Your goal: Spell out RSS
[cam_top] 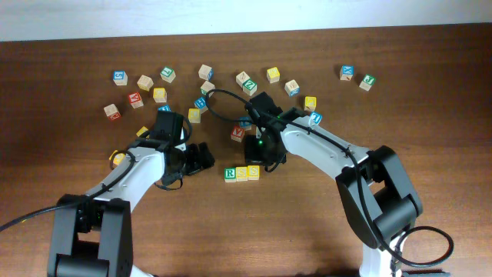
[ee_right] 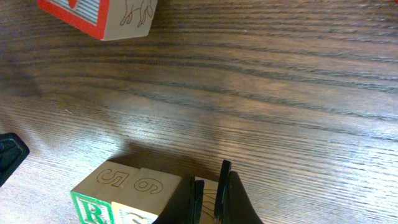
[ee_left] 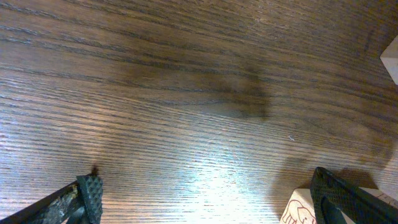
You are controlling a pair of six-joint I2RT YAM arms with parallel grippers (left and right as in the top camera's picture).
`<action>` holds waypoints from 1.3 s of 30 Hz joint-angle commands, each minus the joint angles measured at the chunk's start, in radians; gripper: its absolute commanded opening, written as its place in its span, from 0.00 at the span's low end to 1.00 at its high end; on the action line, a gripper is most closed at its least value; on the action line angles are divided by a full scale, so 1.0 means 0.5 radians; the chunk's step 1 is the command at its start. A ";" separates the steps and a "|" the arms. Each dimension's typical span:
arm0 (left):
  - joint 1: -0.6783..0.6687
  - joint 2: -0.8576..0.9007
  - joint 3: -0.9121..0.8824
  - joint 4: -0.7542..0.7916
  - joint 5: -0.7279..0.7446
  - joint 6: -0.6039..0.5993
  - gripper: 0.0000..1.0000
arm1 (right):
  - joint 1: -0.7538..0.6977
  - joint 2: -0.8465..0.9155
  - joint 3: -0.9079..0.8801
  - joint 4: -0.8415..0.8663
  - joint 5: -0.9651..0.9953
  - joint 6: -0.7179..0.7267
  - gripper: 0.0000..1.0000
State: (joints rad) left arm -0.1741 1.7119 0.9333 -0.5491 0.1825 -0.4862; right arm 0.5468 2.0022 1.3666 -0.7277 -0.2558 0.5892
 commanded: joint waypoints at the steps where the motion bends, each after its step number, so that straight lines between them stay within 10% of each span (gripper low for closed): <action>1: 0.014 0.080 -0.070 -0.018 -0.052 0.019 0.99 | 0.060 0.008 -0.011 0.009 -0.026 -0.026 0.04; 17: 0.014 0.080 -0.070 -0.018 -0.253 0.019 0.99 | 0.072 0.008 -0.010 0.104 0.037 -0.024 0.05; 24: 0.014 0.080 -0.070 0.051 -0.125 0.010 1.00 | -0.541 0.007 0.002 -0.374 -0.030 -0.201 0.04; 26: 0.004 0.081 -0.070 0.061 -0.081 0.127 0.75 | -0.575 0.007 -0.031 -0.645 -0.320 -0.472 0.04; 27: -0.011 0.081 -0.070 0.064 -0.082 0.132 0.99 | -0.536 0.007 -0.079 -0.671 -0.422 -0.558 0.04; 28: -0.021 0.081 -0.070 0.066 -0.081 0.142 0.95 | -0.480 0.007 -0.126 -0.647 -0.423 -0.542 0.04; 30: -0.056 0.081 -0.070 0.053 -0.081 0.161 0.05 | -0.370 0.007 -0.178 -0.501 -0.423 -0.410 0.04; 39: -0.354 0.081 -0.070 0.127 0.116 0.243 0.00 | -0.217 0.007 -0.179 -0.208 -0.410 -0.150 0.05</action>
State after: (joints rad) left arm -0.3233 1.7397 0.9108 -0.5026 0.2180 -0.3843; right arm 0.4297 2.0041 1.2785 -0.8356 -0.4549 0.5018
